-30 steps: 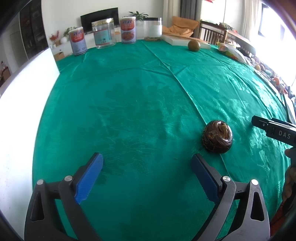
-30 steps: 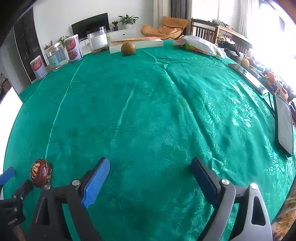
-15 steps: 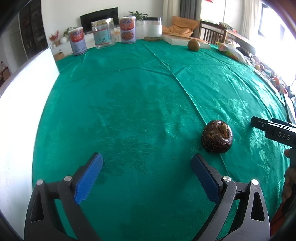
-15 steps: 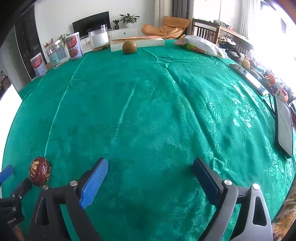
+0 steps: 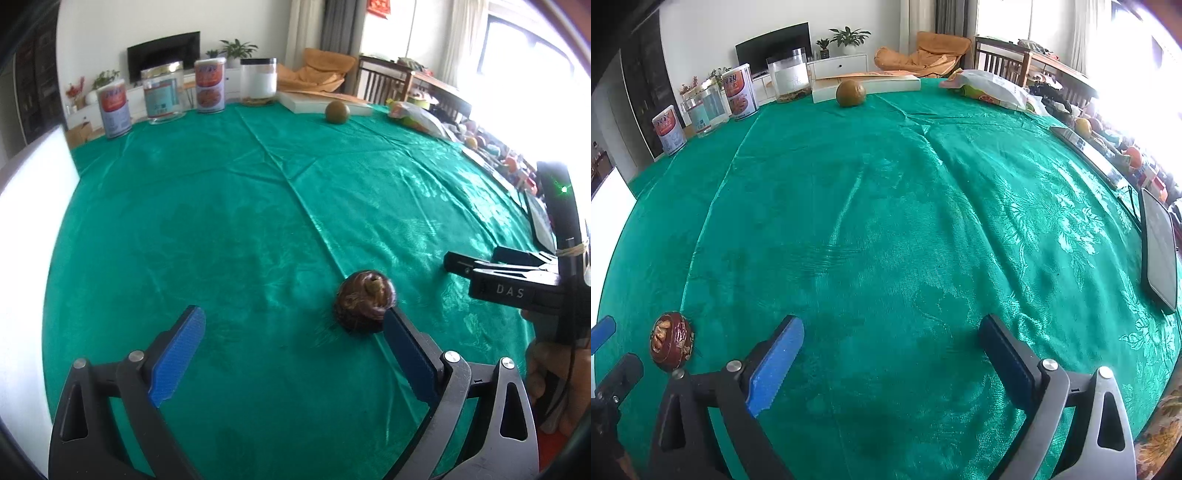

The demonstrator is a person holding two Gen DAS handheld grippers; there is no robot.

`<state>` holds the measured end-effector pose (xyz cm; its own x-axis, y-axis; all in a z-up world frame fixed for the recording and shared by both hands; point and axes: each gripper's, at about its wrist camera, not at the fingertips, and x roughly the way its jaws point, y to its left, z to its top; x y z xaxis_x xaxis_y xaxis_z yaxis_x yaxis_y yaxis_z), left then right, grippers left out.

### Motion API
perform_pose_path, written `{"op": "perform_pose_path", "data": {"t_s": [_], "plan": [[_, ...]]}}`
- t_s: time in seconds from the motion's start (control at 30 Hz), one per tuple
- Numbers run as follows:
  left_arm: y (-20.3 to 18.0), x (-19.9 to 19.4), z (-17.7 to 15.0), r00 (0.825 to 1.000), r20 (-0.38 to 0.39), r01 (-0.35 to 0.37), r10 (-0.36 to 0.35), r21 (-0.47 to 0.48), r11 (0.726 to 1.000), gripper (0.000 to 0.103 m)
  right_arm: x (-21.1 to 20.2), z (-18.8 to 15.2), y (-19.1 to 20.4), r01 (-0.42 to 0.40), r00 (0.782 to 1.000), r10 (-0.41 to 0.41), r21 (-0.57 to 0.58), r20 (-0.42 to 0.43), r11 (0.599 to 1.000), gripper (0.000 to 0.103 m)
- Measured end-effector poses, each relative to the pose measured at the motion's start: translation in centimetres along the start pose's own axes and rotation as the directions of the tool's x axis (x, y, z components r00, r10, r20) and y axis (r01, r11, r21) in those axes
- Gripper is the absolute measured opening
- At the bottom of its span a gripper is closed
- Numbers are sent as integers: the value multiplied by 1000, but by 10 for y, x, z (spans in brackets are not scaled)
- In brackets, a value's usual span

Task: Organize fruits
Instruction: 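Move the open left tool toward the dark brown passion fruit, then lower the left tool around the passion fruit while the right tool moves toward the round yellow fruit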

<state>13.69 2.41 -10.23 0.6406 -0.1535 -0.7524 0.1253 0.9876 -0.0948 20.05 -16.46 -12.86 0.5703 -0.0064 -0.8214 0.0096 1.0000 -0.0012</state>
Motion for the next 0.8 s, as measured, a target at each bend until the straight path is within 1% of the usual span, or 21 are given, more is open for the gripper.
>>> {"op": "perform_pose_path", "data": {"t_s": [0.07, 0.13, 0.3, 0.33, 0.37, 0.43, 0.47, 0.53, 0.63, 0.73, 0.8], "plan": [[-12, 10, 5, 1000, -26, 18, -18, 31, 999, 96, -1, 0, -1, -5, 1000, 5, 4, 0, 1000, 97], [-23, 16, 6, 999, -36, 19, -17, 69, 997, 96, -1, 0, -3, -12, 1000, 11, 15, 3, 1000, 97], [-37, 21, 8, 1000, -28, 10, -6, 125, 992, 95, -2, 1, -9, -22, 1000, 21, 39, 6, 999, 97], [-39, 22, 8, 1000, -27, 10, -6, 131, 991, 89, -2, 1, -9, -22, 1000, 21, 39, 6, 999, 97], [-40, 23, 8, 999, -32, 9, -4, 134, 991, 79, -2, 1, -9, -23, 1000, 22, 39, 6, 999, 97], [-41, 27, 7, 999, -52, 9, -2, 140, 990, 68, -2, 1, -10, -28, 1000, 28, 45, 8, 999, 97], [-43, 25, 6, 999, -40, 7, -1, 149, 989, 58, -2, 2, -10, -31, 999, 31, 48, 9, 998, 97], [-45, 23, 6, 999, -34, 18, -13, 159, 987, 44, -2, 1, -11, -37, 999, 37, 55, 10, 998, 97], [-37, 20, 10, 999, -7, -47, 48, 135, 990, 44, -3, 1, -12, -39, 999, 39, 59, 11, 997, 97], [-11, 19, 20, 995, -5, -98, 98, 60, 993, 44, -3, 1, -13, -40, 999, 39, 61, 12, 997, 97], [10, 19, 26, 990, -6, -143, 143, 13, 990, 44, -3, 1, -13, -37, 999, 37, 60, 11, 998, 97]]}}
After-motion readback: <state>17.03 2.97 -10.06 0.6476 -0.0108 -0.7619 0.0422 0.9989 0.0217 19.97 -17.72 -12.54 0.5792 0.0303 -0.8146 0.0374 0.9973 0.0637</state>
